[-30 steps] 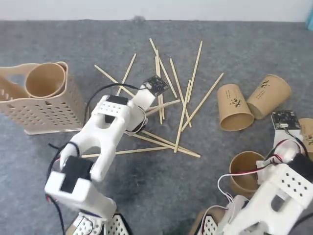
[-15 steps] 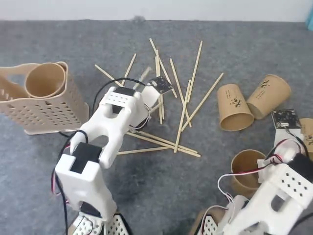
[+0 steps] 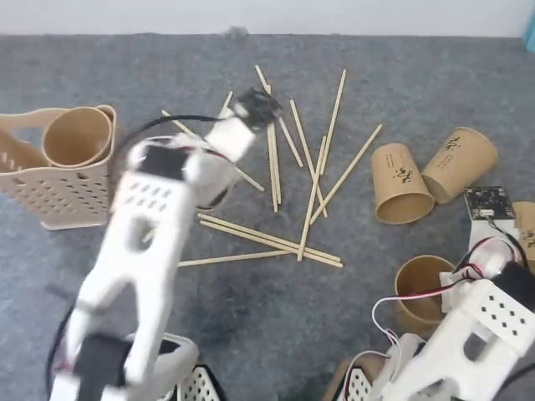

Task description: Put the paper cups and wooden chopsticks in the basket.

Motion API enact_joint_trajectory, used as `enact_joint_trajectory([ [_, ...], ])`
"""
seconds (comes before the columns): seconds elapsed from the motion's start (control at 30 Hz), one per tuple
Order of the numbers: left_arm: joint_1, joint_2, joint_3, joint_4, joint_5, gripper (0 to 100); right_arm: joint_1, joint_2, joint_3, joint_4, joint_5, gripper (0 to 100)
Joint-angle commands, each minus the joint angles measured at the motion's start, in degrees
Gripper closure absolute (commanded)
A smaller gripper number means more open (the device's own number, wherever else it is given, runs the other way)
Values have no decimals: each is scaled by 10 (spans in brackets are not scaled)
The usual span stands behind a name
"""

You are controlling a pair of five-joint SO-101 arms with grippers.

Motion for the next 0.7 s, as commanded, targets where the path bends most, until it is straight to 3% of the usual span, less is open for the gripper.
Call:
enact_joint_trajectory([
  [0.0,-47,-136,-19,-13,33,988,-2,-1,-3,-2,4,991],
  [0.17,-142,-283,-19,-95,126,988,-3,2,-3,-2,4,991],
  [0.33,-231,-376,-19,-199,169,988,-3,2,-3,-2,4,991],
  [0.67,-513,-269,-18,-432,376,988,-4,-2,-5,6,4,991],
])
